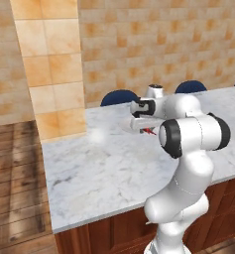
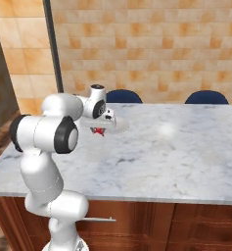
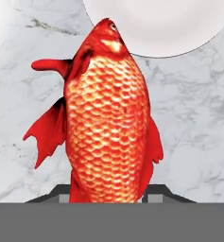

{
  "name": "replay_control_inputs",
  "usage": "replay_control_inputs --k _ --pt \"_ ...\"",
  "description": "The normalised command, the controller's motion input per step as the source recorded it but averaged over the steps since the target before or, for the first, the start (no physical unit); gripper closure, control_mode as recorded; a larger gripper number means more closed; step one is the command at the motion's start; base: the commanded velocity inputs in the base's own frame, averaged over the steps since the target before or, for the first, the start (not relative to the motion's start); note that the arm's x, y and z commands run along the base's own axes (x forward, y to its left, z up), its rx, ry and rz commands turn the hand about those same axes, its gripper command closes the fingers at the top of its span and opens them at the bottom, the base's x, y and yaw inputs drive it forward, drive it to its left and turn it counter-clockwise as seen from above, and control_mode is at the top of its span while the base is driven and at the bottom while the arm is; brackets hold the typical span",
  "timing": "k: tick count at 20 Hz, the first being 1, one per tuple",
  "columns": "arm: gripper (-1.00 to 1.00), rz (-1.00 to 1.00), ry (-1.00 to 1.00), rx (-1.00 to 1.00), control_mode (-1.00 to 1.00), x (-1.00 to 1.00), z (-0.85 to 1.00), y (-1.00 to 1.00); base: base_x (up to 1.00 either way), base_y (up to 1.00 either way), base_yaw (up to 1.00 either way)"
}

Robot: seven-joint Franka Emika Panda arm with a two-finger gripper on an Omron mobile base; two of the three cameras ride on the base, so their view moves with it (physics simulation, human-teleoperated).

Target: Take the fish from the fridge and place it on the digital scale on the counter by the fridge. Wait a few seconds for a reading, then move it to the plate on the dining counter.

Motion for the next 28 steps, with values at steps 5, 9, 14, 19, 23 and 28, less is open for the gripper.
replay_control_inputs --k 5,9,14,19,23,28 --pt "1.0 0.0 0.0 -0.02 -1.0 0.1 -0.39 0.0 0.0 0.0 0.0" --pt "1.0 0.0 0.0 -0.01 -1.0 0.32 -0.43 0.0 0.0 0.0 0.0" --pt "1.0 0.0 -0.05 0.0 -1.0 0.55 0.0 0.0 0.0 0.0 0.0" --pt "1.0 0.0 -0.01 0.0 -1.0 0.79 0.0 0.0 0.0 0.0 0.0" --pt "1.0 0.0 0.0 0.0 -1.0 0.54 -0.01 0.0 0.0 0.0 0.0" --pt "1.0 0.0 0.0 0.0 -1.0 0.55 -0.11 0.0 0.0 0.0 0.0"
